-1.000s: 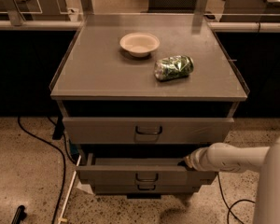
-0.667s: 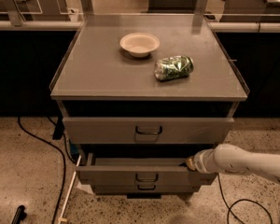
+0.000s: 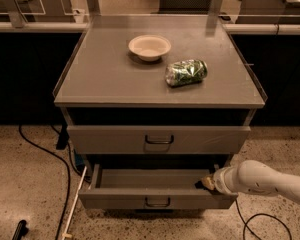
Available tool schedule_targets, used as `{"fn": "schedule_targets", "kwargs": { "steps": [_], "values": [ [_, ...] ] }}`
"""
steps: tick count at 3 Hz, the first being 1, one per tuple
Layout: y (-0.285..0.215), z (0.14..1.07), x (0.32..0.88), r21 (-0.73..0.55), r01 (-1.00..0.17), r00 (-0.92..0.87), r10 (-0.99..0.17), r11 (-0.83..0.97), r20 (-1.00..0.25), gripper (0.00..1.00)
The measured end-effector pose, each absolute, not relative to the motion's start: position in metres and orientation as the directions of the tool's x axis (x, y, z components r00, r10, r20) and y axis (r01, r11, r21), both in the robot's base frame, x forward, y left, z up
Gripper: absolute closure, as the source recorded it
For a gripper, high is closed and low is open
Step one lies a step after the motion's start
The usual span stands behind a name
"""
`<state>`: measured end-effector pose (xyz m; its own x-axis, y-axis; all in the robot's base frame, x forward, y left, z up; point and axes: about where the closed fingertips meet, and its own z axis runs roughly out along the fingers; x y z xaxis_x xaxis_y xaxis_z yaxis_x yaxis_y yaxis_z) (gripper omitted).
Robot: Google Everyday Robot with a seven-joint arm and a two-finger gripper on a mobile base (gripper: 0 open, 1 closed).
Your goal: Open middle drawer
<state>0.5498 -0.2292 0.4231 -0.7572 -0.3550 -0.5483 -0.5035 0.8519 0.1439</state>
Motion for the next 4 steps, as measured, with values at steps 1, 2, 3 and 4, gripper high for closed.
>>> {"fn": "schedule_targets", "kwargs": {
  "steps": [1, 2, 3, 4],
  "values": [
    [-0.228, 0.419, 0.534, 0.192, -0.526, -0.758, -0.354, 0.829, -0.547, 1.00],
    [-0.225, 0.418, 0.523, 0.219, -0.540, -0.755, -0.354, 0.813, -0.551, 1.00],
    [-0.221, 0.419, 0.514, 0.236, -0.546, -0.754, -0.349, 0.804, -0.556, 1.00],
    [-0.218, 0.418, 0.507, 0.253, -0.548, -0.757, -0.344, 0.797, -0.556, 1.00]
  ]
}}
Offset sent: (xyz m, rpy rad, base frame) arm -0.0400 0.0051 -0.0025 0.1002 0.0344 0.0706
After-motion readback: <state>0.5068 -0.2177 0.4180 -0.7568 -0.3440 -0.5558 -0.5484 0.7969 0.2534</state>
